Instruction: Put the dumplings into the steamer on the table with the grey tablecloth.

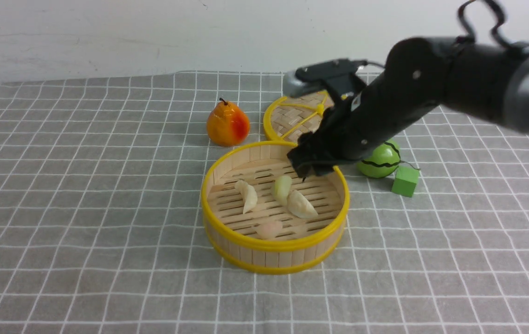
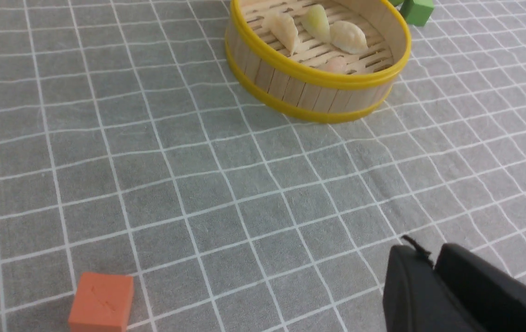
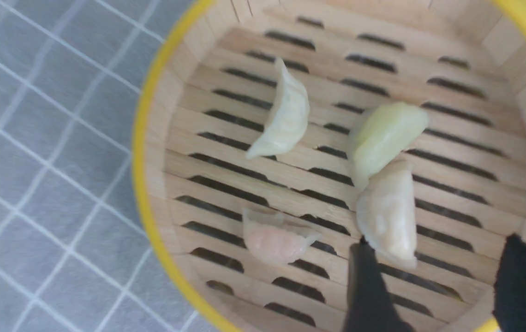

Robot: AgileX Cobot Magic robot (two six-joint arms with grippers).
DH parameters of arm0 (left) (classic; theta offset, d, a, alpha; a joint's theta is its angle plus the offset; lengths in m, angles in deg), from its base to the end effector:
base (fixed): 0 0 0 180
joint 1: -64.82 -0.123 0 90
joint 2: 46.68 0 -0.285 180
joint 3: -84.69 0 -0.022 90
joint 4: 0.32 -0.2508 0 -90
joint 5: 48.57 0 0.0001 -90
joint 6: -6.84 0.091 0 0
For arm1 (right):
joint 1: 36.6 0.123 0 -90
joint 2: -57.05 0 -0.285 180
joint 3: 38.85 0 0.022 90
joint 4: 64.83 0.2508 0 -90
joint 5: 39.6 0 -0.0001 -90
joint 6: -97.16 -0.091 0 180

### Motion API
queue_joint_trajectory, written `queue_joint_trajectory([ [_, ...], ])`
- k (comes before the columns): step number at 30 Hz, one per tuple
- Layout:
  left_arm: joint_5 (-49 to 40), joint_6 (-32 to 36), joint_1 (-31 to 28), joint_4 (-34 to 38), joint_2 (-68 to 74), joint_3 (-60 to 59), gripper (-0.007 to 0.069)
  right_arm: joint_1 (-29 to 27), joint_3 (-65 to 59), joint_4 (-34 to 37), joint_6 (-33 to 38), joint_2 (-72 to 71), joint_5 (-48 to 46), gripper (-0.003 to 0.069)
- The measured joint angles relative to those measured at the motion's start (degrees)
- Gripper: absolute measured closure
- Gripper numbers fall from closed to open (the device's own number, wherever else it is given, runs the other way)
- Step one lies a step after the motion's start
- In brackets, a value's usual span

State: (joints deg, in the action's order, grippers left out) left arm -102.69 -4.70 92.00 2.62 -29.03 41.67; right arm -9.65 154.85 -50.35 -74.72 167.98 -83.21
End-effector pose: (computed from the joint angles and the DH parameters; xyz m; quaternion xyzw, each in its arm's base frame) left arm 0.0150 -0.0120 0.3133 0.1131 0.8345 -0.2027 0.4997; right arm 0.3593 0.2003 0.3108 -0.2274 0.9084 0.1653 0.3096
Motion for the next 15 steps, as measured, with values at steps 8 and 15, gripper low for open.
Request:
queue_joint_trajectory([
  [8, 0.49, -0.36, 0.00, -0.19, -0.08, 0.00, 0.0547, 0.00, -8.91, 0.05, 1.14, -20.96, 1.32, 0.0610],
  [15, 0.49, -0.36, 0.00, -0.23, -0.08, 0.00, 0.0539, 0.00, -28.32, 1.33, 2.31, -42.96, 11.40, 0.0680],
])
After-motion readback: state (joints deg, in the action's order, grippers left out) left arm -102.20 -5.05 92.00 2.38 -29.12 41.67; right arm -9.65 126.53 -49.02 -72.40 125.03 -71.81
